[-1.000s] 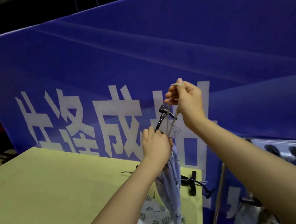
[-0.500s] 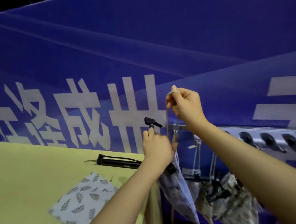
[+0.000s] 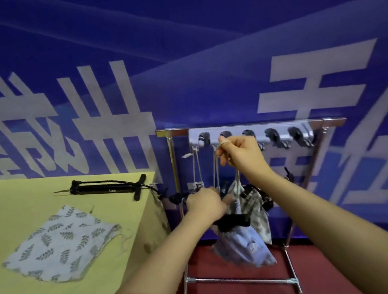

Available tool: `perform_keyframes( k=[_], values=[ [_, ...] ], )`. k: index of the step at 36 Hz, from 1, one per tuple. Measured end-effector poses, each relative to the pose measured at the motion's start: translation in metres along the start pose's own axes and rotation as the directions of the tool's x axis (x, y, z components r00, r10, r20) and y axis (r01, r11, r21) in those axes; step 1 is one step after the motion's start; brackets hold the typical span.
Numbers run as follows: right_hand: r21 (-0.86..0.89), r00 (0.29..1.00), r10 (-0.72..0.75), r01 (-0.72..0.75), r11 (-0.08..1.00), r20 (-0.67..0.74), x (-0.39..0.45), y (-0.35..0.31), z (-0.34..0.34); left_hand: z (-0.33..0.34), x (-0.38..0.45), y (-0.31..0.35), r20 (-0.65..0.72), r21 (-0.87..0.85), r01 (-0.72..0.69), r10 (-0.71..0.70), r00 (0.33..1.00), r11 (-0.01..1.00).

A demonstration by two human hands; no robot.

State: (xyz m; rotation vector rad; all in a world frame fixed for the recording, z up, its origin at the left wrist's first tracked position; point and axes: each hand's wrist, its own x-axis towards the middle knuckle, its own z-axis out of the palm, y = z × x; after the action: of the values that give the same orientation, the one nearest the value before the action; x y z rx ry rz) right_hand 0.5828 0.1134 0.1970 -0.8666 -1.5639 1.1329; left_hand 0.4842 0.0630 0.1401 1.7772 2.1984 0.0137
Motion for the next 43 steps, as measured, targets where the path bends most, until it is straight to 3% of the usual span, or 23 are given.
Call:
perform_keyframes(
  k=[4,7,15,19,23,31,38,43],
  values=[
    [-0.059,0.996,0.021,-0.027,0.998,-0.091,-0.007,0.029,-0.028,0.016,0.016,0.017,0.122,-0.221,-0.006,0.034,0.992,0.975],
    [-0.116,0.987,0.050,-0.068,0.991,-0.153,-0.012,0.046,-0.048,0.025,0.027,0.030,0.159,-0.292,-0.042,0.092,0.983,0.955],
    [-0.319,0.967,0.065,-0.144,0.937,-0.244,-0.022,0.074,-0.094,0.040,0.054,0.069,0.018,-0.410,-0.244,0.275,0.961,0.879],
    [-0.367,0.970,0.114,-0.188,0.911,-0.213,-0.021,0.084,-0.122,0.040,0.063,0.101,0.073,-0.530,-0.261,0.349,0.934,0.807],
    [-0.420,0.972,0.164,-0.221,0.880,-0.167,-0.004,0.099,-0.158,0.038,0.080,0.131,0.052,-0.537,-0.232,0.306,0.951,0.811],
    [-0.537,0.950,0.290,-0.306,0.786,-0.116,0.039,0.133,-0.214,0.036,0.126,0.175,-0.066,-0.675,-0.131,0.117,0.991,0.726],
    [-0.459,0.967,0.251,-0.244,0.854,-0.046,0.065,0.144,-0.235,0.039,0.163,0.202,-0.122,-0.745,-0.083,-0.012,0.992,0.662],
    [-0.492,0.979,0.187,-0.200,0.848,-0.076,0.078,0.165,-0.240,0.040,0.187,0.217,-0.107,-0.746,-0.049,-0.047,0.993,0.664]
  ],
)
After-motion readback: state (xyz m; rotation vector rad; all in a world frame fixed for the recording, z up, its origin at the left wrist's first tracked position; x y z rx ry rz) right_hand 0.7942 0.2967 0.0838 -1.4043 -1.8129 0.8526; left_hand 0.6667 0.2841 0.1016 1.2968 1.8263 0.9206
